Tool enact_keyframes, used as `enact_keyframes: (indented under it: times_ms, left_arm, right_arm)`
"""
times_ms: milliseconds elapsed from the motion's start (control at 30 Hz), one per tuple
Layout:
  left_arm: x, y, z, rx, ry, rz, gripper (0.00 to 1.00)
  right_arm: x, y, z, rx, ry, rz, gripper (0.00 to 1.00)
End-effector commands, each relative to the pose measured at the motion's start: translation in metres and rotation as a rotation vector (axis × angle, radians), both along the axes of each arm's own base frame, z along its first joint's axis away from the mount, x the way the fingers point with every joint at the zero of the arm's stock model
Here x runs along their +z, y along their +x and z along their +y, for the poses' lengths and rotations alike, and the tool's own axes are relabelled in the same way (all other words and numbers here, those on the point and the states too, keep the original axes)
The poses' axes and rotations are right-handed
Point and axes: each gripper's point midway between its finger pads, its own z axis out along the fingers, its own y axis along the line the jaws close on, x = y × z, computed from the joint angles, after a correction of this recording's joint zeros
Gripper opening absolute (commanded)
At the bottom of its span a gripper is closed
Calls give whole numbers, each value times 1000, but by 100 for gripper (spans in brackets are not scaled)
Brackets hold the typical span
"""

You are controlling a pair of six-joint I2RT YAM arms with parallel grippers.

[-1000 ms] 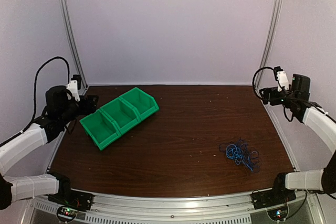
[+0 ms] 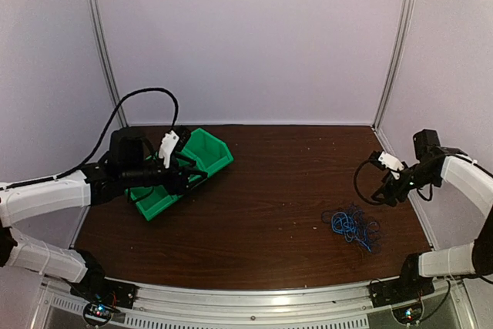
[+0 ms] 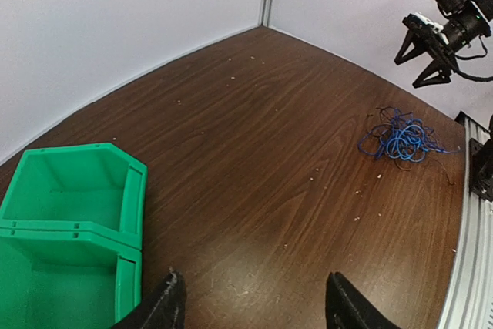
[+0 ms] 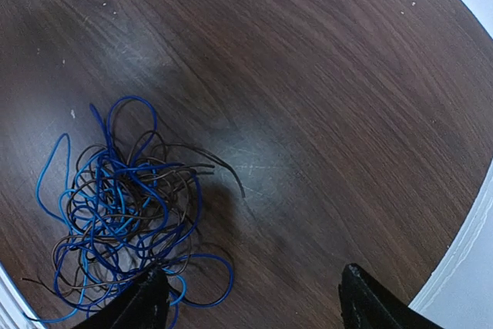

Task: Untangle the cables

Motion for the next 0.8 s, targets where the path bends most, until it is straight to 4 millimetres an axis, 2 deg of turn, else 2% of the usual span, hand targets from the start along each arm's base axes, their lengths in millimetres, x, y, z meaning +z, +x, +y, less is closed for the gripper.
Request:
enact_keyframes:
  times_ms: [0, 200, 333, 433, 600, 767]
  left_arm:
    - [6, -7, -22, -54, 23, -21, 62]
    - [-2, -29, -60, -120, 66, -15, 65]
    - [-5, -45, -90, -189, 60, -2, 67]
    - [-15, -56, -110, -235, 69, 16, 68]
    - [-27, -65, -132, -273, 55, 59, 68]
    - [-22, -68, -144, -294, -13, 88, 69]
  right_arm:
    - [-5, -13, 16, 96, 16, 23, 76]
    - [-13, -35, 25, 183, -9, 67, 78]
    - [-24, -53, 31, 257, -68, 94, 82]
    - [-33, -58, 36, 289, -102, 101, 82]
    - [-43, -54, 41, 303, -138, 107, 82]
    - [-50, -42, 39, 289, -166, 102, 81]
